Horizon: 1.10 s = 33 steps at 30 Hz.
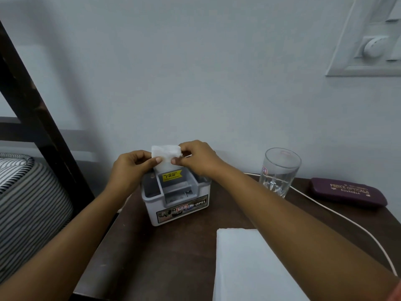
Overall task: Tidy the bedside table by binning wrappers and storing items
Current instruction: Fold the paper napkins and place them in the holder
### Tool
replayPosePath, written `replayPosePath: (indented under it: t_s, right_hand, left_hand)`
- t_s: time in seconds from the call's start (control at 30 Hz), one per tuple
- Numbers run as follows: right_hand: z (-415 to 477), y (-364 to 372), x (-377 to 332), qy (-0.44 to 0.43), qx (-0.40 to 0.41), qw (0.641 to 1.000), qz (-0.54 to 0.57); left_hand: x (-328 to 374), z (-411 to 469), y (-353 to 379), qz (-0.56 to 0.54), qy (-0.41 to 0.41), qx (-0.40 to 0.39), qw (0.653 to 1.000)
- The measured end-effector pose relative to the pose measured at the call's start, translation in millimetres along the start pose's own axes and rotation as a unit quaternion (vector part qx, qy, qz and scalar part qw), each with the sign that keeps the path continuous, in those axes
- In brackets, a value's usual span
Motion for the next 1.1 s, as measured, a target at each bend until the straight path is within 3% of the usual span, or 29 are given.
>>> replayPosePath:
  t_s: [0.17,0.23,0.4,0.47,0.57,0.7,0.83,0.93,1.0,1.1]
  right_hand:
    - [-12,-8,1,-0.001,0.030,0.998,0.055]
    - [-32,-26,0,0.003,0.060,0.991,0.123]
    - [-140,-72,20,-0.001,0.164,0.971,0.173]
    - [-196,-75,39,0.012,0.189,0.975,0.113]
    - [-263,-71,68,0.028,0.216,0.975,-0.053]
    - [-304,-57,86,0.044,0.217,0.949,-0.226]
    - [-308,-44,88,0.076,0.201,0.951,-0.224]
    - [-300,-66,106,0.121,0.254,0.953,-0.110]
    - [-288,-77,123,0.155,0.247,0.956,-0.009]
    - [-264,-81,132,0.183,0.202,0.962,-0.026]
  left_hand:
    - [-2,-4,-1,0.014,-0.018,-0.009,1.000]
    - [3,-12,-7,0.010,-0.012,0.026,1.000]
    - [72,-100,-19,0.129,0.185,0.162,0.961]
    - [81,-141,3,0.105,0.215,0.124,0.963]
    - [61,-177,59,0.139,0.206,-0.026,0.968]
    - [49,-200,132,0.187,0.251,-0.155,0.937]
    - [47,-202,183,0.253,0.245,-0.219,0.910]
    - [38,-205,195,0.298,0.256,-0.241,0.888]
    - [31,-205,195,0.308,0.253,-0.229,0.888]
    - [34,-206,193,0.309,0.266,-0.208,0.889]
Point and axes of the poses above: each hand's wrist, its own z-axis towards the middle knuckle, its own y-axis out of the palm, x = y × z, the point moved 8 cm from there along z, towards the middle knuckle, and after that the axes turned 4 degrees about y, right-handed, at the moved point
